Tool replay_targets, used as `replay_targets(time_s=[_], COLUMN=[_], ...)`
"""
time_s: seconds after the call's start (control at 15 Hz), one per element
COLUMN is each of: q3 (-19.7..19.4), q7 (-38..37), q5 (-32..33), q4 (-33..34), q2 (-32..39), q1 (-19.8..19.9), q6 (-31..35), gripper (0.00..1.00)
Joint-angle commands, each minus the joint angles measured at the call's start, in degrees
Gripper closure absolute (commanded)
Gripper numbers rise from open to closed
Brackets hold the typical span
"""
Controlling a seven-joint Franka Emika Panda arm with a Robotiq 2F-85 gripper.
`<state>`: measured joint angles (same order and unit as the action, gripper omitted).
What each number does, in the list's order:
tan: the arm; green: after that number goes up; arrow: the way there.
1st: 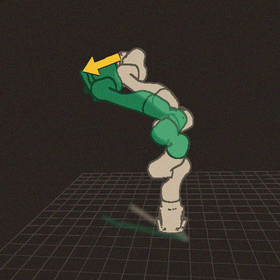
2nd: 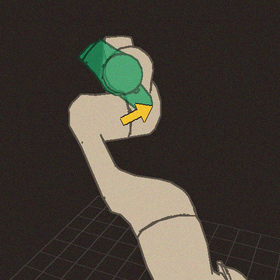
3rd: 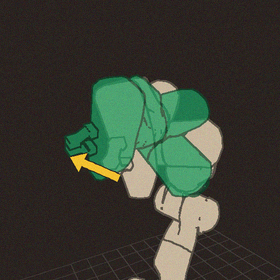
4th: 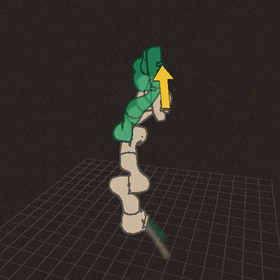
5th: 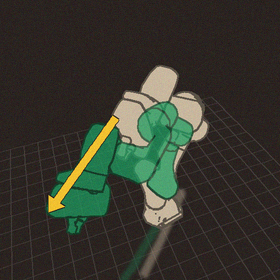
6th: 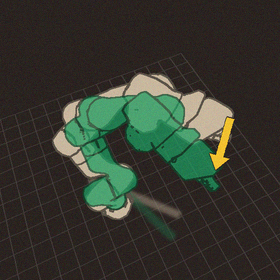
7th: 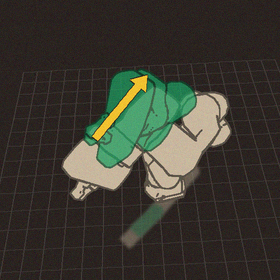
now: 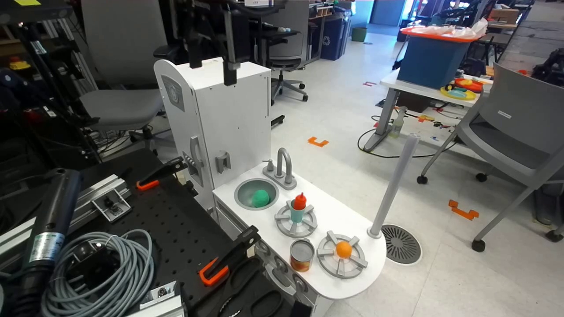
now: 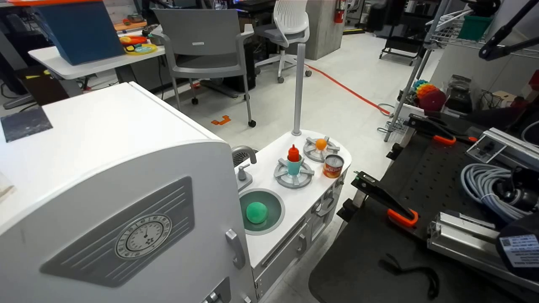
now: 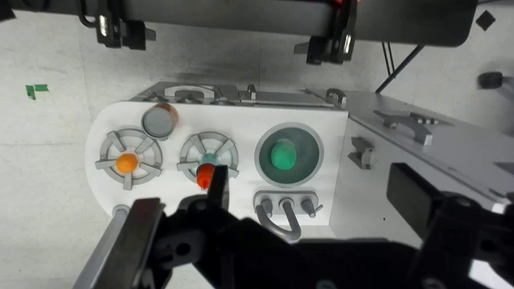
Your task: Pick up the green toy from the small sink and put it on the countertop.
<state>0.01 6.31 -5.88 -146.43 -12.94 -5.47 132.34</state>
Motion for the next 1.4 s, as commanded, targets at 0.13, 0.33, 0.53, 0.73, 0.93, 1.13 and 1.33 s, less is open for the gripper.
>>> replay_targets(time_s=[0.13, 0.33, 0.53, 0.73, 0.93, 1.13, 1.33], q3=[1.44, 2.75, 2.85, 2.22, 3.06, 3.45, 3.41], q7=[1.5, -0.14, -1.29, -2.87, -3.36, -3.35, -3.47], q5=[-4.43, -0.29, 3.37, 5.47, 5.75, 5.88, 6.11], q4=[7.64, 12.59, 19.85, 28.8, 39.43, 49.74, 57.78], q2=[23.3, 35.43, 47.66, 59.47, 70.51, 80.47, 88.37], q1=[0.55, 0.46, -0.53, -1.76, -1.85, -2.65, -4.12], q6=[20.37, 29.22, 34.68, 37.07, 36.42, 35.17, 35.5], gripper=[0.0, 0.0, 0.0, 0.0, 0.0, 0.0, 0.0])
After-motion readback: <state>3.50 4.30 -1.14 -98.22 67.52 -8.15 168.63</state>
